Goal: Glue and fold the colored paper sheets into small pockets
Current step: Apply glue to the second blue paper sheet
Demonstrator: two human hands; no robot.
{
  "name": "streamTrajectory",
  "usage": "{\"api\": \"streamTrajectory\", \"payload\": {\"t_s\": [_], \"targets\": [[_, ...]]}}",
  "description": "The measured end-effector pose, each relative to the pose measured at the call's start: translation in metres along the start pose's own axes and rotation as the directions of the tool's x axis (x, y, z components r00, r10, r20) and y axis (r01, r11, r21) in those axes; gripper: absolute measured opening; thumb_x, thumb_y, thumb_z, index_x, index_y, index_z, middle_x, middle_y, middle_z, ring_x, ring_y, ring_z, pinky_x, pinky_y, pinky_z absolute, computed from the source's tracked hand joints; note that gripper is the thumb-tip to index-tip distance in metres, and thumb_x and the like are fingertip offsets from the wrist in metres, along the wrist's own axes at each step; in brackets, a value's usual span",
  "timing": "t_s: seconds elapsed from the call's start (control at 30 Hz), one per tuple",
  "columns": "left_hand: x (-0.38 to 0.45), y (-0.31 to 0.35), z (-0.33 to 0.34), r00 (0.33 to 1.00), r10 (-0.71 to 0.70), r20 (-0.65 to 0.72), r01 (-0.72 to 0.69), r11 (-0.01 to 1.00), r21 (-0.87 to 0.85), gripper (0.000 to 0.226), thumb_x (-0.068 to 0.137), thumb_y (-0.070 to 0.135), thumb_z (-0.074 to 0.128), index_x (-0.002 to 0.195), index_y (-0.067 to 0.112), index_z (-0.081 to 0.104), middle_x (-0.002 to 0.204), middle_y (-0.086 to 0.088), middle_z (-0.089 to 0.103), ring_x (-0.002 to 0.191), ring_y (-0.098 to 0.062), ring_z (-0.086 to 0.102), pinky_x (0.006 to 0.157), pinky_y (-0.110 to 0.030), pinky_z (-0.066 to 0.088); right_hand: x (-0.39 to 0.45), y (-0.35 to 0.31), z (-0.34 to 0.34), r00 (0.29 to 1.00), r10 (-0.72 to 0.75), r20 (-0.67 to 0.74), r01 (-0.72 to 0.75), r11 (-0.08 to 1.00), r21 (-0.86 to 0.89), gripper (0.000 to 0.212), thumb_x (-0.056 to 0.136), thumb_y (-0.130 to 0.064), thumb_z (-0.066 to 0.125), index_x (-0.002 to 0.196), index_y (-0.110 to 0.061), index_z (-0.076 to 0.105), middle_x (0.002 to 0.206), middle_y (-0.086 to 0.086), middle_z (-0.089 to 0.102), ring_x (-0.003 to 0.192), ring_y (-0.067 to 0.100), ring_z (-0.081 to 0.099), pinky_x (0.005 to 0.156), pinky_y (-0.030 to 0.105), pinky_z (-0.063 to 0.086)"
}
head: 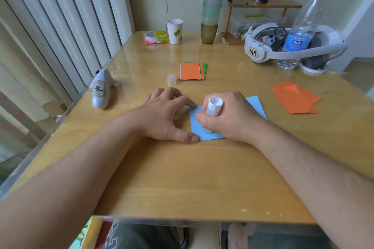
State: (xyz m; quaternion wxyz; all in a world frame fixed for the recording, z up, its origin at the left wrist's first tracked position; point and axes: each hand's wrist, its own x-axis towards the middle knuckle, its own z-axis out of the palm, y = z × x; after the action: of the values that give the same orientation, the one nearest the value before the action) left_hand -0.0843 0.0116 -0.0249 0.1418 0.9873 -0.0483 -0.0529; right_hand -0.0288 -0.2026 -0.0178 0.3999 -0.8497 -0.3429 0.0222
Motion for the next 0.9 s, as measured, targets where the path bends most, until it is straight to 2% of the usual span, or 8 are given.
{"api": "streamTrajectory", "payload": {"t_s": [0.27, 0.37, 0.43, 0.57, 0.63, 0.7, 0.8, 0.9], "targets": [[0.0, 0.0, 0.0, 1.0, 0.007, -0.005, -0.007, 1.0, -0.003, 0.1, 0.05, 0.099, 0.053, 0.141, 0.059, 0.036, 0.137, 0.015, 0.029, 0.139, -0.019, 0.019, 0.115, -0.036, 0.02, -0.005, 0.011, -0.014, 0.999, 0.011, -0.039, -0.013, 0.999, -0.053, 0.025, 0.083, -0.021, 0.076, 0.069, -0.009, 0.059, 0.067, 0.008, 0.06, 0.067, 0.023, 0.051, 0.054, 0.023, 0.035], [0.0, 0.0, -0.001, 1.0, 0.009, -0.002, -0.009, 1.0, -0.006, 0.1, 0.052, 0.098, 0.055, 0.141, 0.059, 0.037, 0.137, 0.015, 0.028, 0.139, -0.018, 0.019, 0.114, -0.036, 0.02, -0.005, 0.012, -0.015, 0.999, 0.013, -0.053, -0.016, 0.998, -0.065, 0.026, 0.083, -0.022, 0.075, 0.068, -0.01, 0.057, 0.066, 0.006, 0.059, 0.066, 0.021, 0.05, 0.054, 0.024, 0.036], [0.0, 0.0, -0.001, 1.0, 0.011, 0.001, -0.011, 1.0, -0.004, 0.098, 0.054, 0.097, 0.057, 0.142, 0.058, 0.036, 0.138, 0.015, 0.028, 0.14, -0.018, 0.018, 0.115, -0.037, 0.02, -0.005, 0.012, -0.016, 0.998, 0.018, -0.053, -0.022, 0.997, -0.071, 0.027, 0.082, -0.024, 0.075, 0.067, -0.01, 0.057, 0.066, 0.005, 0.059, 0.062, 0.017, 0.047, 0.056, 0.028, 0.038], [0.0, 0.0, -0.002, 1.0, 0.018, 0.0, -0.018, 1.0, 0.002, 0.093, 0.06, 0.093, 0.063, 0.141, 0.058, 0.037, 0.139, 0.014, 0.028, 0.139, -0.018, 0.018, 0.114, -0.036, 0.02, 0.0, 0.014, -0.018, 0.99, 0.047, -0.133, -0.053, 0.997, -0.047, 0.036, 0.077, -0.034, 0.069, 0.071, -0.001, 0.054, 0.072, 0.018, 0.062, 0.07, 0.033, 0.052, 0.059, 0.04, 0.046], [0.0, 0.0, -0.002, 1.0, 0.021, -0.002, -0.021, 1.0, 0.006, 0.093, 0.059, 0.093, 0.062, 0.141, 0.058, 0.037, 0.138, 0.014, 0.028, 0.139, -0.018, 0.018, 0.114, -0.036, 0.02, 0.003, 0.013, -0.019, 0.973, 0.057, -0.223, -0.051, 0.998, 0.032, 0.037, 0.073, -0.035, 0.064, 0.069, 0.0, 0.053, 0.069, 0.019, 0.06, 0.063, 0.029, 0.05, 0.058, 0.041, 0.045], [0.0, 0.0, -0.002, 1.0, 0.018, -0.001, -0.018, 1.0, 0.005, 0.093, 0.06, 0.093, 0.064, 0.142, 0.058, 0.037, 0.138, 0.015, 0.028, 0.139, -0.018, 0.018, 0.115, -0.038, 0.02, 0.004, 0.008, -0.015, 0.967, 0.042, -0.251, -0.025, 0.997, 0.071, 0.036, 0.074, -0.035, 0.065, 0.067, -0.001, 0.054, 0.066, 0.017, 0.059, 0.063, 0.029, 0.053, 0.059, 0.04, 0.044], [0.0, 0.0, -0.001, 1.0, 0.017, 0.006, -0.017, 1.0, 0.006, 0.097, 0.054, 0.097, 0.058, 0.139, 0.058, 0.035, 0.138, 0.015, 0.027, 0.139, -0.018, 0.018, 0.117, -0.039, 0.019, 0.003, -0.001, -0.002, 0.976, 0.013, -0.217, 0.003, 0.997, 0.075, 0.033, 0.074, -0.038, 0.067, 0.066, -0.007, 0.058, 0.063, 0.01, 0.06, 0.067, 0.029, 0.056, 0.059, 0.035, 0.045], [0.0, 0.0, -0.001, 1.0, 0.014, 0.012, -0.014, 1.0, 0.003, 0.095, 0.05, 0.097, 0.053, 0.135, 0.061, 0.034, 0.14, 0.014, 0.028, 0.139, -0.017, 0.017, 0.117, -0.038, 0.019, 0.003, -0.004, 0.007, 0.992, -0.013, -0.125, 0.021, 0.998, 0.066, 0.031, 0.081, -0.035, 0.078, 0.066, -0.016, 0.059, 0.061, 0.001, 0.061, 0.059, 0.012, 0.049, 0.057, 0.027, 0.041]]}}
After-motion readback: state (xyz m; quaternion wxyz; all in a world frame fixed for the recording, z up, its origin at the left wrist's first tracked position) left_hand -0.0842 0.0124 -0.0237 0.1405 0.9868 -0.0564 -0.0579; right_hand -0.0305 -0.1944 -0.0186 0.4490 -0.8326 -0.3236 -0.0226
